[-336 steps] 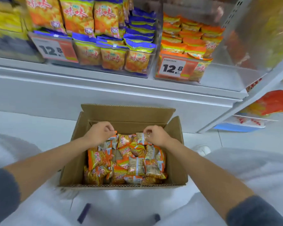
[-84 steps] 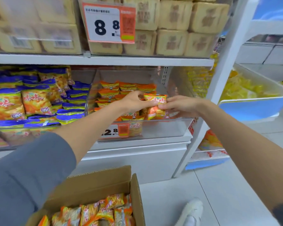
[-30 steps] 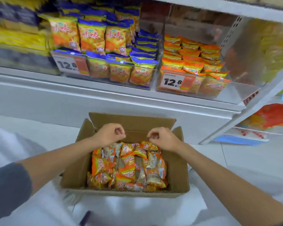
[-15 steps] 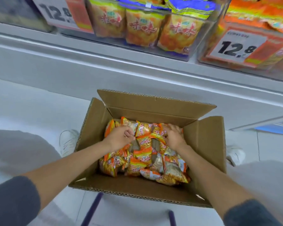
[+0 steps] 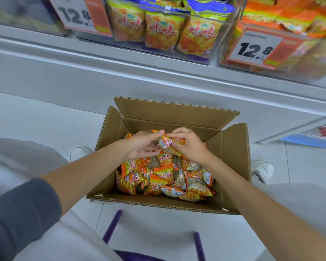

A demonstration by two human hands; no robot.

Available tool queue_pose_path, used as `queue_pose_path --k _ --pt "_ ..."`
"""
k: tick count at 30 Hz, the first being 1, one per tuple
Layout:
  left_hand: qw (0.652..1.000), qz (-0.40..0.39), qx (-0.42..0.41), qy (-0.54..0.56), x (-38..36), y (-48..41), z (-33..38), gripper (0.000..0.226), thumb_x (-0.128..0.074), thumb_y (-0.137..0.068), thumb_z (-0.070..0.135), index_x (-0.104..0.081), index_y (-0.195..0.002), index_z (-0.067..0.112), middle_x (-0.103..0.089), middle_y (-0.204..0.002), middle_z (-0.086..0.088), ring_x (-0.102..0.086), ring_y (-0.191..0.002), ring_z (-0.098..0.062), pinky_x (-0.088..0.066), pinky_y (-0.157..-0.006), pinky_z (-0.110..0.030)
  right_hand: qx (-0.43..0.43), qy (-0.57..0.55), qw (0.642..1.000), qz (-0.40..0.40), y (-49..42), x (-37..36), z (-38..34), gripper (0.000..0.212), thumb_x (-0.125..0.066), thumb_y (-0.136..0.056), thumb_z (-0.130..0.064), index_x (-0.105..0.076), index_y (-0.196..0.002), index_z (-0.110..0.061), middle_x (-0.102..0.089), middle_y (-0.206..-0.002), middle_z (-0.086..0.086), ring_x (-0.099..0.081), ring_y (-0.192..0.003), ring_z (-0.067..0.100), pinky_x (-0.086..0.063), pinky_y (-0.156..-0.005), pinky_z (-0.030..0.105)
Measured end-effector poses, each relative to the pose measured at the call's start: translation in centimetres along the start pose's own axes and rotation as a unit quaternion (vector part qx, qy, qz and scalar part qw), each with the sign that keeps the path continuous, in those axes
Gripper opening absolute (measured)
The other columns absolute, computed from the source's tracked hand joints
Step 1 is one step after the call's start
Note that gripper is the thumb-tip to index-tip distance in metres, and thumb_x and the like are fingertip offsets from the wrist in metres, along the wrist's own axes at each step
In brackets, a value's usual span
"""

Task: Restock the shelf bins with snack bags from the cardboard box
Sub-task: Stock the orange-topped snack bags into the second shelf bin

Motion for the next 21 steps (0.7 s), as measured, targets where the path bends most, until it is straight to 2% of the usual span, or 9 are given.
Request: queue_pose_path --k 2,4,6,8,10,13,16,19,21 --pt "0.999 -0.003 -0.026 0.033 -0.3 0.7 0.5 0.033 -0.067 -0.089 0.008 -0.060 -0.121 0.009 -0.065 -0.116 -0.017 -0.066 -0.101 -0.025 -0.057 -0.085 -0.038 -0.034 -0.095 0.995 0.012 0.7 0.8 -1.7 0.044 -0.068 -0.083 0.000 -0.065 -0.124 -0.015 -0.052 -0.123 -0.001 -0.048 -0.111 0.004 -0.034 -0.098 0.011" --pt "0.997 -0.012 -0.065 0.049 -0.5 1.4 0.9 0.039 -0.061 -0.087 -0.009 -0.058 -0.121 0.011 -0.063 -0.116 -0.019 -0.066 -0.098 -0.027 -0.058 -0.083 -0.040 -0.124 -0.172 0.976 0.042 1.1 1.6 -1.5 0.060 -0.072 -0.083 -0.010 -0.050 -0.138 -0.022 -0.045 -0.134 -0.004 -0.045 -0.121 0.008 -0.039 -0.105 0.027" --pt "0.993 -0.045 -0.093 0.064 -0.6 1.8 1.1 0.039 -0.058 -0.086 -0.014 -0.059 -0.113 0.014 -0.061 -0.115 -0.018 -0.066 -0.098 -0.028 -0.058 -0.082 -0.040 -0.205 -0.228 0.951 0.036 1.6 2.1 -0.9 0.068 -0.075 -0.083 -0.022 -0.041 -0.143 -0.019 -0.049 -0.134 -0.002 -0.052 -0.119 0.015 -0.048 -0.099 0.035" --pt "0.990 -0.073 -0.117 0.020 -0.5 2.2 1.5 0.043 -0.061 -0.084 -0.014 -0.060 -0.113 0.018 -0.061 -0.119 -0.013 -0.066 -0.102 -0.027 -0.058 -0.082 -0.039 -0.222 -0.279 0.934 0.001 1.8 2.5 -0.8 0.058 -0.074 -0.084 -0.016 -0.049 -0.136 -0.010 -0.063 -0.124 0.010 -0.065 -0.103 0.020 -0.056 -0.082 0.030" --pt "0.977 -0.073 -0.153 -0.128 -0.4 2.3 1.8 0.053 -0.070 -0.082 -0.006 -0.057 -0.124 0.024 -0.062 -0.121 -0.005 -0.065 -0.106 -0.023 -0.056 -0.084 -0.035 -0.189 -0.269 0.944 -0.016 1.7 3.0 -1.5 0.045 -0.072 -0.083 -0.005 -0.058 -0.127 -0.005 -0.068 -0.114 0.016 -0.068 -0.091 0.018 -0.056 -0.072 0.022" --pt "0.942 -0.065 -0.171 -0.282 -0.3 2.2 1.6 0.063 -0.080 -0.078 0.019 -0.051 -0.133 0.027 -0.063 -0.120 0.001 -0.063 -0.109 -0.016 -0.053 -0.091 -0.031 -0.130 -0.207 0.968 -0.049 0.9 2.8 -2.5 0.041 -0.074 -0.080 -0.001 -0.065 -0.120 -0.010 -0.070 -0.112 0.009 -0.067 -0.096 0.013 -0.055 -0.081 0.020" --pt "0.940 -0.046 -0.153 -0.301 0.5 1.0 0.6 0.048 -0.077 -0.081 0.020 -0.060 -0.125 0.015 -0.068 -0.115 -0.001 -0.065 -0.106 -0.016 -0.056 -0.086 -0.030 -0.129 -0.213 0.966 -0.070 0.1 1.4 -2.1 0.039 -0.072 -0.083 -0.003 -0.064 -0.121 -0.015 -0.068 -0.112 0.004 -0.066 -0.100 0.012 -0.054 -0.090 0.025" --pt "0.940 0.039 -0.148 -0.304 2.5 -0.6 -0.5 0.047 -0.078 -0.081 0.019 -0.060 -0.124 0.010 -0.068 -0.116 -0.005 -0.064 -0.108 -0.021 -0.053 -0.094 -0.039 -0.172 -0.193 0.964 -0.065 -0.3 -0.4 0.3 0.042 -0.069 -0.087 -0.006 -0.060 -0.127 -0.016 -0.063 -0.114 0.006 -0.063 -0.102 0.015 -0.051 -0.095 0.029" --pt "0.942 0.084 -0.142 -0.293 3.6 -1.3 -1.2 0.047 -0.078 -0.081 0.017 -0.060 -0.123 0.008 -0.067 -0.116 -0.007 -0.063 -0.108 -0.023 -0.051 -0.096 -0.042 -0.200 -0.141 0.962 -0.121 -0.3 -2.4 2.9 0.042 -0.066 -0.088 -0.002 -0.058 -0.128 -0.012 -0.062 -0.117 0.009 -0.061 -0.106 0.018 -0.050 -0.099 0.033"
Point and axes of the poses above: each hand's wrist, its own y-axis away from the middle knuckle, its own x-axis out of the back of the hand, z = x × y, the point moved 3 cm from there along -y, towards the middle knuckle
